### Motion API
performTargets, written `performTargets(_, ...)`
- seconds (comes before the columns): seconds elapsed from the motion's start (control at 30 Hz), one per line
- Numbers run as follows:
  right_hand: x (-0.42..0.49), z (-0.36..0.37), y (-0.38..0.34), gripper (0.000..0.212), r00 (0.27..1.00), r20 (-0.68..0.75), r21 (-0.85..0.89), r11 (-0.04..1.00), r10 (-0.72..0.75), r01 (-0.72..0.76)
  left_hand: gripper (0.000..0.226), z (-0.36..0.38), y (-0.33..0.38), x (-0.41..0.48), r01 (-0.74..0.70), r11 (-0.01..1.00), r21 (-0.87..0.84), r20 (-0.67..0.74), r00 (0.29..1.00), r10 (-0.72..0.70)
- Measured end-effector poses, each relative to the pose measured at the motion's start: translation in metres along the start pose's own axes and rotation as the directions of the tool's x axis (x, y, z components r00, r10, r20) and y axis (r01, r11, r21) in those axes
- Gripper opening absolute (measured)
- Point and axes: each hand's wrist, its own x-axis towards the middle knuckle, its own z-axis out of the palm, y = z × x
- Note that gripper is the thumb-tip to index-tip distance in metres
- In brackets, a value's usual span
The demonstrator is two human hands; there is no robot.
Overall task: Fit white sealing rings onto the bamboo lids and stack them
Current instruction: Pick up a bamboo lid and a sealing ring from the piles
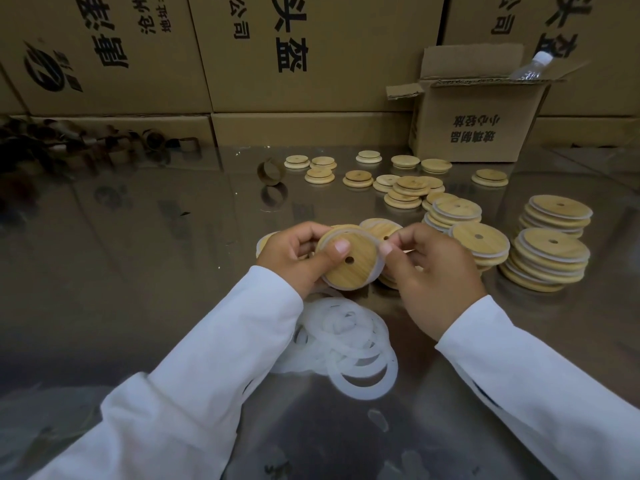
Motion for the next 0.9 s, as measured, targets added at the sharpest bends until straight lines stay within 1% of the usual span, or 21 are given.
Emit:
performTargets(0.07,-0.0018,-0.0002,0.0,0.008,0.999,0.005,0.117,0.992,0.048,-0.048,0.005,0.0014,-0.0007,0.0002,0.009,1.0,-0.016,-0.025,1.0,-0.009)
performTargets(0.1,-0.003,0.0005,-0.0001,0.007,0.998,0.007,0.14,0.988,0.058,-0.058,0.004,0.002,-0.0005,0.0006,0.02,0.999,-0.04,-0.036,0.999,-0.022)
performTargets(0.2,-0.0057,0.0033,-0.0006,0.007,0.999,-0.025,0.112,0.993,0.045,-0.042,0.004,0.0025,0.0005,0.0018,0.052,0.993,-0.109,-0.045,0.997,-0.057)
performTargets(0.37,-0.0053,0.0037,-0.0016,0.014,0.994,-0.101,0.083,0.996,0.031,-0.023,0.011,0.0025,0.002,0.0007,0.097,0.989,-0.116,0.022,0.995,-0.095)
performTargets(0.5,-0.0021,0.0036,-0.0029,0.016,0.989,-0.08,0.194,0.975,0.125,-0.107,0.011,-0.0009,0.0046,0.0018,0.082,0.987,-0.136,0.043,0.996,-0.077)
performTargets(0.6,-0.0012,0.0034,-0.0037,0.016,0.983,-0.071,0.269,0.952,0.167,-0.143,0.011,-0.0009,0.0054,0.0013,0.075,0.986,-0.152,0.048,0.997,-0.068)
performTargets(0.7,-0.0012,0.002,-0.0032,0.015,0.984,-0.054,0.285,0.947,0.168,-0.146,0.01,-0.001,0.0052,0.0011,0.075,0.982,-0.173,0.053,0.996,-0.067)
performTargets(0.83,-0.0004,-0.0007,-0.0027,0.013,0.982,0.036,0.323,0.927,0.188,-0.189,0.01,-0.0005,0.0043,0.0009,0.079,0.98,-0.182,0.049,0.996,-0.071)
performTargets(0.9,-0.0005,-0.0016,-0.0028,0.012,0.981,0.039,0.323,0.927,0.19,-0.193,0.01,-0.0001,0.0045,0.0013,0.072,0.982,-0.174,0.047,0.997,-0.065)
